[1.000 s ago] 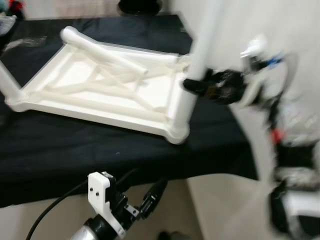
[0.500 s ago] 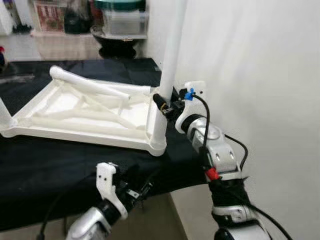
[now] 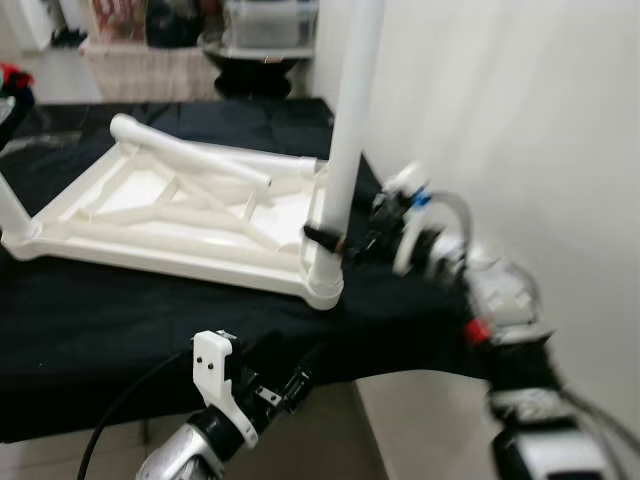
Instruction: Building children table
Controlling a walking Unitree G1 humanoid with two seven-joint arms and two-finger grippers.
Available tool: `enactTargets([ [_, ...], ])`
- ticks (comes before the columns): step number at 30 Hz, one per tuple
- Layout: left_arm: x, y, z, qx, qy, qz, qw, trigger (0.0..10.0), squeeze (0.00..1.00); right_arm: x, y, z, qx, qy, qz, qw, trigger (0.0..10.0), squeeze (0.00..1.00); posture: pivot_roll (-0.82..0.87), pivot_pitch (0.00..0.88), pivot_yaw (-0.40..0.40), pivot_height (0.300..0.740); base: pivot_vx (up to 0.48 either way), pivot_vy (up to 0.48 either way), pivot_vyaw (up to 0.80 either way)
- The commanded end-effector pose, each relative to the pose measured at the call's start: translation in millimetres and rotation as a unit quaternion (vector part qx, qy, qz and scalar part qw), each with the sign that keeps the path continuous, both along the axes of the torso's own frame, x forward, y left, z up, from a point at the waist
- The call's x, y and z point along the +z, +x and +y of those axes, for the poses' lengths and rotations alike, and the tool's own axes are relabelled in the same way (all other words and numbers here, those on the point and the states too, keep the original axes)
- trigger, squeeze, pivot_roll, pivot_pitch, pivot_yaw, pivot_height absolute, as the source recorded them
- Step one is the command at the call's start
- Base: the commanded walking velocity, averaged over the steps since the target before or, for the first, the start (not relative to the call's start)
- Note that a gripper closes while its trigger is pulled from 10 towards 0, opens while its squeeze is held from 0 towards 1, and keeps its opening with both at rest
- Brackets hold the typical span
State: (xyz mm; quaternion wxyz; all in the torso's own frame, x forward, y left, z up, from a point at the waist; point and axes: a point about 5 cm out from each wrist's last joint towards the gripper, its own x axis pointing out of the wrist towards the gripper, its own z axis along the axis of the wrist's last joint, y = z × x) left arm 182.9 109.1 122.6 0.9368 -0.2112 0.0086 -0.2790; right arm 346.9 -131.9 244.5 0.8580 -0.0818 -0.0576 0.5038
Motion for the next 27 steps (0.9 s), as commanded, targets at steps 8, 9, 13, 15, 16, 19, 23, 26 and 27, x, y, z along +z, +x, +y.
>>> enactTargets([
  [8, 16.4, -30.4, -2.5, -0.017, -0.003, 0.005, 1.0, 10.0, 0.0, 28.3, 6.4, -27.1, 0.094, -0.014, -0.01, 0.995, 10.0, 0.35, 0.09, 0.194, -0.074, 0.74, 0.0, 0.0, 0.0],
  [9, 18.5, -34.1, -2.5, -0.019, -0.003, 0.006, 1.0, 10.0, 0.0, 34.7, 7.3, -30.4, 0.105, -0.016, -0.014, 0.994, 8.7, 0.0, 0.09, 0.21, -0.071, 0.74, 0.0, 0.0, 0.0],
  [13, 22.9, -40.2, -2.7, -0.02, -0.003, 0.008, 1.0, 10.0, 0.0, 55.9, 11.9, -38.0, 0.124, 0.003, -0.035, 0.992, 0.0, 0.0, 0.09, 0.223, -0.071, 0.74, 0.0, 0.0, 0.0],
  [15, 23.6, -41.4, -2.6, -0.02, -0.003, 0.008, 1.0, 10.0, 0.0, 61.8, 12.8, -38.5, 0.126, 0.01, -0.044, 0.991, 0.0, 0.0, 0.09, 0.228, -0.069, 0.74, 0.0, 0.0, 0.0],
  [16, 24.0, -42.0, -2.7, -0.021, -0.003, 0.008, 1.0, 10.0, 0.0, 65.8, 13.1, -38.4, 0.128, 0.016, -0.049, 0.99, 0.0, 0.0, 0.09, 0.228, -0.069, 0.74, 0.0, 0.0, 0.0],
  [19, 25.3, -43.0, -3.1, -0.02, -0.001, 0.01, 1.0, 10.0, 0.0, 70.8, 13.1, -36.0, 0.141, 0.025, -0.058, 0.988, 0.0, 0.0, 0.09, 0.231, -0.067, 0.74, 0.0, 0.0, 0.0],
  [23, 27.2, -43.0, -3.5, -0.019, 0.001, 0.012, 1.0, 10.0, 0.0, 65.6, 11.3, -32.2, 0.162, 0.017, -0.06, 0.985, 0.0, 0.0, 0.09, 0.226, -0.066, 0.74, 0.0, 0.0, 0.0],
  [26, 27.5, -40.7, -3.1, -0.018, 0.001, 0.012, 1.0, 10.0, 0.0, 59.4, 7.1, -34.0, 0.164, 0.006, -0.055, 0.985, 0.0, 0.0, 0.07, 0.217, -0.071, 0.74, 0.0, 0.0, 0.0],
  [27, 27.5, -40.7, -3.1, -0.018, 0.001, 0.012, 1.0, 10.0, 0.0, 59.4, 7.1, -34.0, 0.164, 0.006, -0.055, 0.985, 0.0, 0.0, 0.07, 0.217, -0.071, 0.74, 0.0, 0.0, 0.0],
])
